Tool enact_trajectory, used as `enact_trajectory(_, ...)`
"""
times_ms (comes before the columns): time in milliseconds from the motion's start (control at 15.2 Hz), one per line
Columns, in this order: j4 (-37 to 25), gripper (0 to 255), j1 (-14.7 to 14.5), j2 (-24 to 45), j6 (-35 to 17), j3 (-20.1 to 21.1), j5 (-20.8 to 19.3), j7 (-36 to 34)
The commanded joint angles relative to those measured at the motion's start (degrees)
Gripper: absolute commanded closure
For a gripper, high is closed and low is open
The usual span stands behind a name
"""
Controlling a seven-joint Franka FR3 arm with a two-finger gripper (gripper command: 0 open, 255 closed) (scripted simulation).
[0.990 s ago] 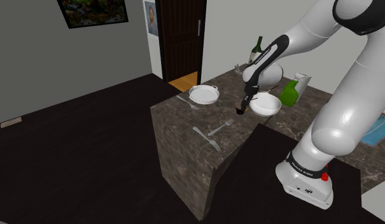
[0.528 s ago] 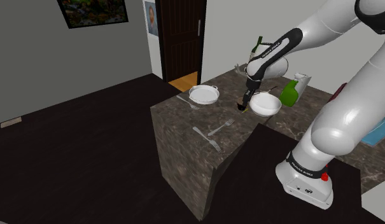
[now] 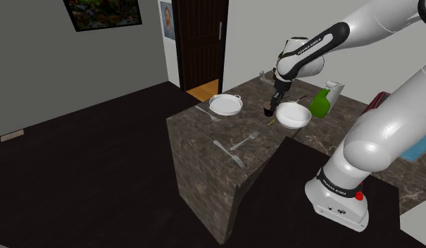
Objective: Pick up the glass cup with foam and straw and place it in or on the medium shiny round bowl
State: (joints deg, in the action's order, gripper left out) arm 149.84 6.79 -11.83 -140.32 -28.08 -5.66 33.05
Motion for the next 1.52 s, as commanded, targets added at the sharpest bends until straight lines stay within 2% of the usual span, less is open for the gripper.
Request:
enact_trajectory(0,-0.5,255,0.33,-1.66,2.07,0.37,-0.84,-0.68)
enact_trajectory(660,-3.77,255,1.21,-7.33,10.76,2.02,-2.67,-2.48)
enact_trajectory(1056,-6.86,255,4.65,-5.94,12.04,-4.52,-3.81,6.91)
enact_trajectory(1386,-11.77,255,6.63,-2.24,13.11,-10.93,-2.72,16.45)
enact_trajectory(1452,-11.37,255,6.51,-1.72,12.25,-11.16,-2.46,16.69)
